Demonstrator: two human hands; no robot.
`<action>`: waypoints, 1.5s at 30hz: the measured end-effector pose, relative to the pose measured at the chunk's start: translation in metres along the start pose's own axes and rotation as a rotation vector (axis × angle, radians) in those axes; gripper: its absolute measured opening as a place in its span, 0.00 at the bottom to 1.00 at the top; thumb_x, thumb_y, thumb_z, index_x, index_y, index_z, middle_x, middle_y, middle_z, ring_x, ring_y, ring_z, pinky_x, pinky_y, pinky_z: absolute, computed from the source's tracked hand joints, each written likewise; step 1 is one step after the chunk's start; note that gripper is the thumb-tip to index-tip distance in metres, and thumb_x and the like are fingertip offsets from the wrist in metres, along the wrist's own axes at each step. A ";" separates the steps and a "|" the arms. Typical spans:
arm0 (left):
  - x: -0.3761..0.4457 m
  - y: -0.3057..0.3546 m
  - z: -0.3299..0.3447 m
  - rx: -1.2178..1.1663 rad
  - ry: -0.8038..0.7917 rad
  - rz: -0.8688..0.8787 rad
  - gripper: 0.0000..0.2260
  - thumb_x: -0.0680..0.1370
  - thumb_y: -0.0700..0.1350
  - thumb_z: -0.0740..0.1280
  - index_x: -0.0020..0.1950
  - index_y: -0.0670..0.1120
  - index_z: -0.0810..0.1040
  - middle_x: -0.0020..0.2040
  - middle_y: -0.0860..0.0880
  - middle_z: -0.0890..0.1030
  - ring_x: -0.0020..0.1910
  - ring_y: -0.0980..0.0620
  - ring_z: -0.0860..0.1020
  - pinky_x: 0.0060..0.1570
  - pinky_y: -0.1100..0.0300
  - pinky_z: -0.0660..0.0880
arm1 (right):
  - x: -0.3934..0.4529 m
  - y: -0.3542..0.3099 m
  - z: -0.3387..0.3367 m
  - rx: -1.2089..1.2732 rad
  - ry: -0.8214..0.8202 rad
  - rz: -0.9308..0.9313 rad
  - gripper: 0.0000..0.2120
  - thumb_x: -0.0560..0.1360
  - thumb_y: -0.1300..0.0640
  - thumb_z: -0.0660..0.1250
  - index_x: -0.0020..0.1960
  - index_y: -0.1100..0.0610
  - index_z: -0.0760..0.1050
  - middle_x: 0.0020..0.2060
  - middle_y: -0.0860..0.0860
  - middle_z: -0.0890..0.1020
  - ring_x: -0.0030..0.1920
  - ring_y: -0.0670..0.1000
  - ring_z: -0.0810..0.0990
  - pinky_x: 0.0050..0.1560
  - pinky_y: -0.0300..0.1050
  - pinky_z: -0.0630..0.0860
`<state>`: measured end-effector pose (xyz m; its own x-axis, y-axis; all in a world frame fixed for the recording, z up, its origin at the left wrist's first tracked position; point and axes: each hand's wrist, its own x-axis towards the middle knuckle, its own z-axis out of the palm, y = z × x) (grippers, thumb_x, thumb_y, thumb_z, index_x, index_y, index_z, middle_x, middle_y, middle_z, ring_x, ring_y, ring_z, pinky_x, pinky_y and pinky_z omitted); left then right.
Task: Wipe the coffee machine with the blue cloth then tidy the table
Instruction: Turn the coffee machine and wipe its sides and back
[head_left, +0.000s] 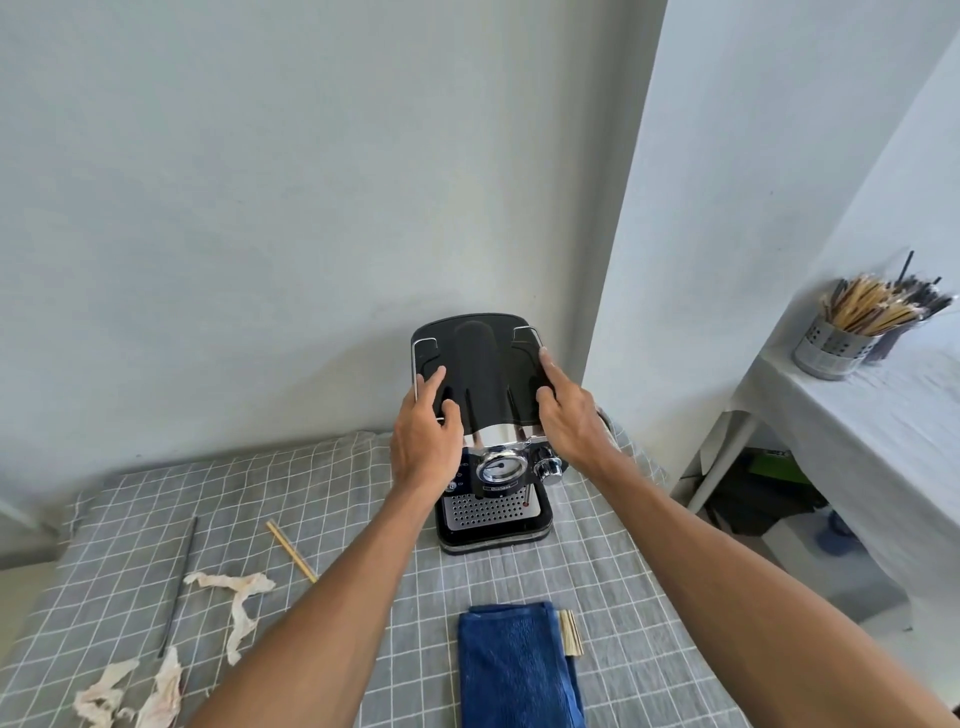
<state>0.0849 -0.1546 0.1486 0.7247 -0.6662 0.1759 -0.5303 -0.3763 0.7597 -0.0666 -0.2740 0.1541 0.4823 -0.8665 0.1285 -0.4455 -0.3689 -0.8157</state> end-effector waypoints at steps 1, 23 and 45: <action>0.001 0.000 0.000 -0.003 0.001 -0.007 0.21 0.84 0.50 0.59 0.77 0.60 0.68 0.80 0.49 0.65 0.67 0.44 0.77 0.66 0.45 0.75 | 0.001 0.001 -0.001 -0.003 -0.002 0.015 0.28 0.83 0.59 0.51 0.82 0.48 0.59 0.36 0.54 0.78 0.35 0.51 0.73 0.44 0.59 0.77; 0.025 0.001 -0.008 -0.069 0.141 -0.137 0.22 0.84 0.40 0.54 0.77 0.50 0.72 0.77 0.53 0.71 0.74 0.49 0.72 0.72 0.54 0.68 | -0.001 -0.016 0.024 0.319 0.160 0.124 0.23 0.85 0.62 0.51 0.79 0.52 0.67 0.74 0.51 0.74 0.59 0.43 0.81 0.63 0.40 0.74; 0.085 -0.031 -0.055 0.122 -0.101 0.171 0.23 0.83 0.52 0.61 0.78 0.49 0.71 0.79 0.46 0.67 0.77 0.46 0.65 0.77 0.49 0.60 | -0.044 -0.054 0.070 0.234 0.290 0.111 0.24 0.82 0.46 0.57 0.76 0.51 0.65 0.68 0.49 0.77 0.65 0.47 0.77 0.69 0.51 0.74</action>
<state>0.1873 -0.1645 0.1745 0.5756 -0.7854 0.2275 -0.6952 -0.3236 0.6419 -0.0107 -0.1927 0.1528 0.1923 -0.9684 0.1587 -0.2829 -0.2095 -0.9360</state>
